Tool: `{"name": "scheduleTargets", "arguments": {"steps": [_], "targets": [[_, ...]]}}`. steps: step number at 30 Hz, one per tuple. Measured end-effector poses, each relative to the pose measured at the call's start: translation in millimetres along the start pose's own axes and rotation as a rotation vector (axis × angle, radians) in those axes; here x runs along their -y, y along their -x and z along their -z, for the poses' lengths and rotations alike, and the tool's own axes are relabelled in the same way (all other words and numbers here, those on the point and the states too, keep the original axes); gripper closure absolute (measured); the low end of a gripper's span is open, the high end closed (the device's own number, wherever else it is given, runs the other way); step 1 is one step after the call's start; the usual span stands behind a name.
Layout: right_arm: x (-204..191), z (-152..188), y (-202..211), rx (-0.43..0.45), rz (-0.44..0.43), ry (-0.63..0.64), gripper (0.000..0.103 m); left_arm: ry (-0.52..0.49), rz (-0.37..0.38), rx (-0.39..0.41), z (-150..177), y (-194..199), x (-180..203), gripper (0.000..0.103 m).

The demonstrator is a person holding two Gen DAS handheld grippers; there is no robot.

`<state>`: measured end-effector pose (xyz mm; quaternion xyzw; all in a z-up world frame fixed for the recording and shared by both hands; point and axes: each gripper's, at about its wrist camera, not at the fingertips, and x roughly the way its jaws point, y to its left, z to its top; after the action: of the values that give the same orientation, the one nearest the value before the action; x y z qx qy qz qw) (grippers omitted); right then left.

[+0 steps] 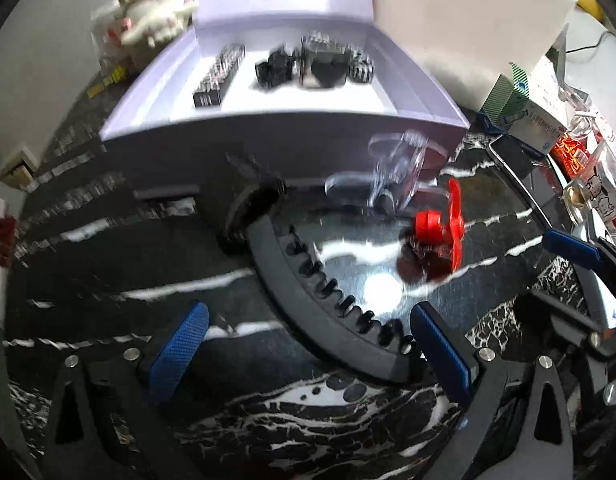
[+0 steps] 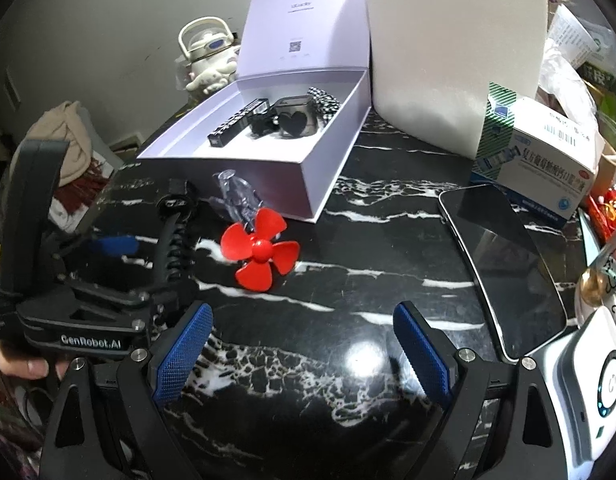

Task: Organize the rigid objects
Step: 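Grasp the black banana hair clip with the left tool while the right tool grasps the red fan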

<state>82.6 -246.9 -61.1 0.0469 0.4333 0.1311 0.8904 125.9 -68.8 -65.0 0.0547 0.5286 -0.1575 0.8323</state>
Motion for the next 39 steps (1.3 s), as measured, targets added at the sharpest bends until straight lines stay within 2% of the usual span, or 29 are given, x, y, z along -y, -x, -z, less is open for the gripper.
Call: {"name": "scheduleTargets", "arguments": {"steps": [3, 6, 11, 21, 25, 28, 32, 35, 38, 39], "targets": [[1.0, -3.7, -4.5, -0.003, -0.015, -0.009, 0.01, -0.083, -0.03, 0.022, 4.9, -1.8, 8.3, 0.002], [-2.8, -8.7, -10.7, -0.013, -0.028, -0.001, 0.01, -0.108, -0.012, 0.042, 9.1, 0.3, 8.9, 0.003], [-13.1, -17.6, -23.6, -0.028, -0.035, 0.025, 0.01, -0.115, 0.018, 0.079, 18.5, 9.9, -4.2, 0.02], [-29.1, -23.4, -46.6, -0.049, -0.021, 0.055, 0.012, -0.091, 0.047, 0.102, 39.0, 21.7, -37.7, 0.02], [-31.1, -24.3, -55.4, -0.049, -0.002, 0.066, 0.014, -0.072, -0.015, 0.102, 44.6, 23.2, -52.3, 0.02], [-35.0, -23.6, -57.6, -0.046, 0.03, 0.098, 0.017, -0.043, -0.011, 0.108, 48.4, 27.4, -65.7, 0.02], [-39.0, -22.6, -59.0, -0.042, 0.065, 0.126, 0.026, 0.0, 0.034, 0.12, 47.4, 29.1, -76.6, 0.02], [-42.9, -22.8, -59.9, -0.047, 0.077, 0.157, 0.04, -0.01, 0.041, 0.124, 44.5, 26.9, -73.4, 0.02], [-44.1, -23.0, -59.2, -0.046, 0.095, 0.182, 0.061, -0.045, 0.009, 0.131, 39.7, 22.0, -65.2, 0.02], [-43.5, -23.2, -58.3, -0.05, 0.085, 0.18, 0.061, -0.056, 0.003, 0.132, 38.5, 20.7, -62.0, 0.02]]}}
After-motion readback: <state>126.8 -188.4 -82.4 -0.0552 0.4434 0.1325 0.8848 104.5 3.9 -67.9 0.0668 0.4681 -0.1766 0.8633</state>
